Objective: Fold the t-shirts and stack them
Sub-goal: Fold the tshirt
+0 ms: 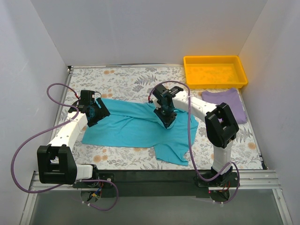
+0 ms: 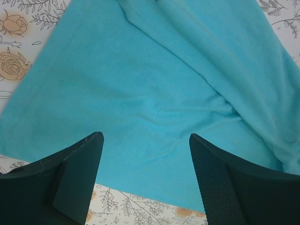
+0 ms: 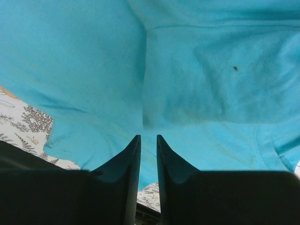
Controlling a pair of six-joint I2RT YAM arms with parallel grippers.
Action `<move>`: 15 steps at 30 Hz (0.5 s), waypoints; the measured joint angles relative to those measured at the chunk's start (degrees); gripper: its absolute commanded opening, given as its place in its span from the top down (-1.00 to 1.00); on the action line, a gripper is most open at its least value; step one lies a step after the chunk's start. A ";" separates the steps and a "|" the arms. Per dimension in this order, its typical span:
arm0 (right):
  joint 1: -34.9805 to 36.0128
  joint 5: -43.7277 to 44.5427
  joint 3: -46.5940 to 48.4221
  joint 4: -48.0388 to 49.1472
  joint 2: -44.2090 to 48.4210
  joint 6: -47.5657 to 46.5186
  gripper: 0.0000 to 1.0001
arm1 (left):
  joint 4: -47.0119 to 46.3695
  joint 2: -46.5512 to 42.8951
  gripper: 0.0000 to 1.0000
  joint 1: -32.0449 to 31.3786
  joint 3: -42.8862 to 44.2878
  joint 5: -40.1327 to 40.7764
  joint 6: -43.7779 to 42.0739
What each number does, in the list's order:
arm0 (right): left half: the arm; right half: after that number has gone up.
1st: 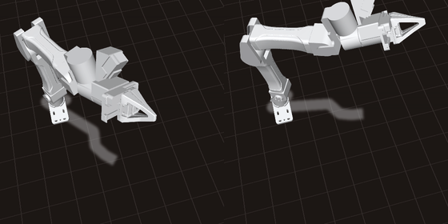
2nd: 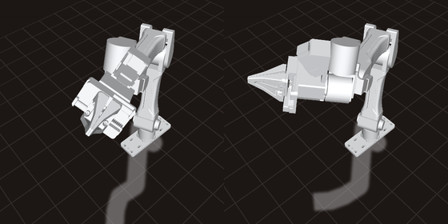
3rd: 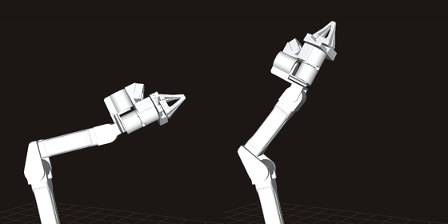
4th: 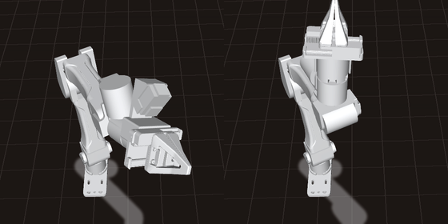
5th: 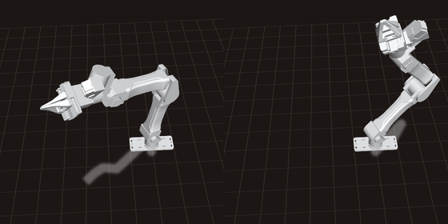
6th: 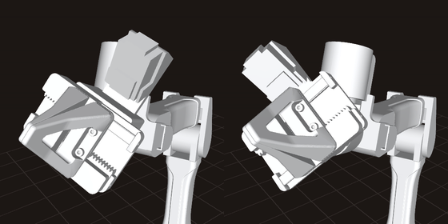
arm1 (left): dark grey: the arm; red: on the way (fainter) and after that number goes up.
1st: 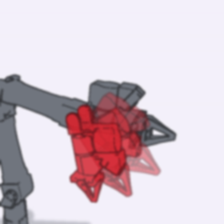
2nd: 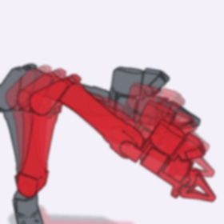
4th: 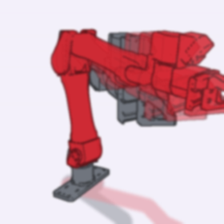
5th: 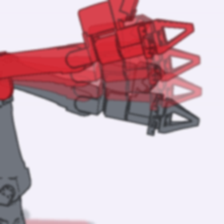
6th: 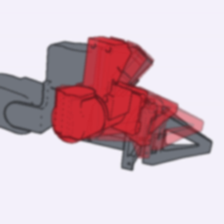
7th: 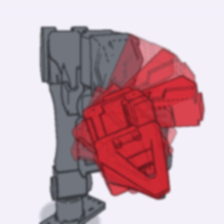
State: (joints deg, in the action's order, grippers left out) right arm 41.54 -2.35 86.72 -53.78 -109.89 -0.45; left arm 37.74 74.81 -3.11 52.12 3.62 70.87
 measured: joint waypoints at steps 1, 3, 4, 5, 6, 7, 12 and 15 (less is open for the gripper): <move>0.00 -0.55 0.42 -0.35 -0.13 0.26 0.49 | -0.02 0.00 -0.37 0.00 0.00 0.02 0.09; -0.04 -0.90 1.27 -0.57 -0.24 0.31 0.43 | -0.28 0.13 -0.36 0.00 0.00 0.31 0.55; -0.33 -0.92 1.84 -0.57 -0.24 0.31 0.41 | -0.57 0.33 -0.36 0.00 0.00 0.52 0.79; -0.55 -1.09 2.38 -0.44 -0.24 0.28 0.38 | -0.87 0.57 -0.36 0.00 0.00 0.85 1.11; -0.98 -1.31 2.67 -0.04 -0.13 0.35 0.37 | -1.22 0.92 -0.36 0.15 0.00 1.36 1.49; -1.84 -1.55 2.69 0.48 0.07 0.39 0.36 | -1.73 1.38 -0.36 0.33 0.00 1.73 1.90; -11.80 -5.75 -1.99 8.50 4.37 3.65 0.27 | -5.49 4.83 -0.36 4.55 0.39 2.93 3.82; -21.68 -9.40 -10.43 17.64 10.23 8.31 0.24 | -8.00 8.85 -0.30 8.11 2.45 3.52 4.76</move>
State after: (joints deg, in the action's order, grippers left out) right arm 19.86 -11.75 76.29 -36.14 -99.66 7.86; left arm 29.74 83.66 4.99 54.57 7.14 75.64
